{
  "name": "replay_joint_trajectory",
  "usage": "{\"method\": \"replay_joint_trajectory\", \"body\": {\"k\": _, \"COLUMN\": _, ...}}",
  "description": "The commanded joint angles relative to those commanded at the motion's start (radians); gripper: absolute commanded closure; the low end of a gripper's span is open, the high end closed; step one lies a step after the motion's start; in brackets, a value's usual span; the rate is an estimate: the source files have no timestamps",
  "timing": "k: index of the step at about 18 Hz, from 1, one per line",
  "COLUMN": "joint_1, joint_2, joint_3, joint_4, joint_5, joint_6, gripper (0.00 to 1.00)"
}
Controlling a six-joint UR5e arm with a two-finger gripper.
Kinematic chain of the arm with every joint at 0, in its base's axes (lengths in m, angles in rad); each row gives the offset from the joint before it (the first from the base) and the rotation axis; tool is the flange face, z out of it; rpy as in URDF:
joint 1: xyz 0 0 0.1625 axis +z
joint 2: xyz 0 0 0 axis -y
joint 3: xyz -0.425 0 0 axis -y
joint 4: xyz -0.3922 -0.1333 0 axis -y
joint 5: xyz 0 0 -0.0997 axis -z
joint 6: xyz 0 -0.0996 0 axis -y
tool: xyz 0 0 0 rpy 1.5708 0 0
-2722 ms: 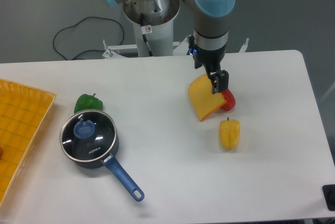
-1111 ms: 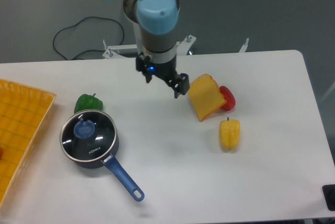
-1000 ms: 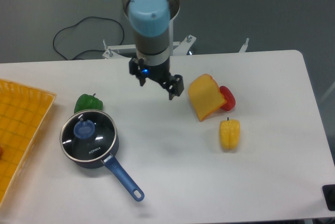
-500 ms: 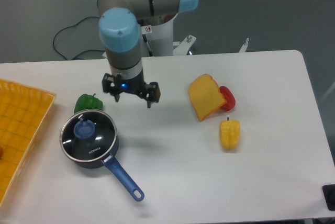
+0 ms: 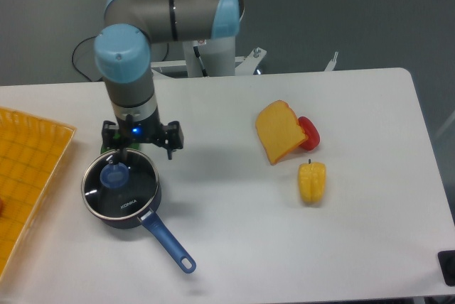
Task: Open the lid
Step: 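Move the gripper over the saucepan lid's blue knob, then lower the gripper and close it on the blue lid knob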
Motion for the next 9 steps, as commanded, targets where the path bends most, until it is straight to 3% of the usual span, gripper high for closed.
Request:
{"method": "replay_joint_trajectory", "body": {"k": 4, "joint_1": -0.06, "joint_2": -0.075, "joint_3": 0.057, "joint_4": 0.014, "joint_5": 0.061, "joint_6": -0.057, "gripper": 0.0}}
{"method": "replay_joint_trajectory", "body": {"k": 9, "joint_1": -0.086, "joint_2": -0.106, "joint_3": 0.061, "joint_4": 0.015, "joint_5": 0.083, "joint_6": -0.082, "gripper": 0.0}}
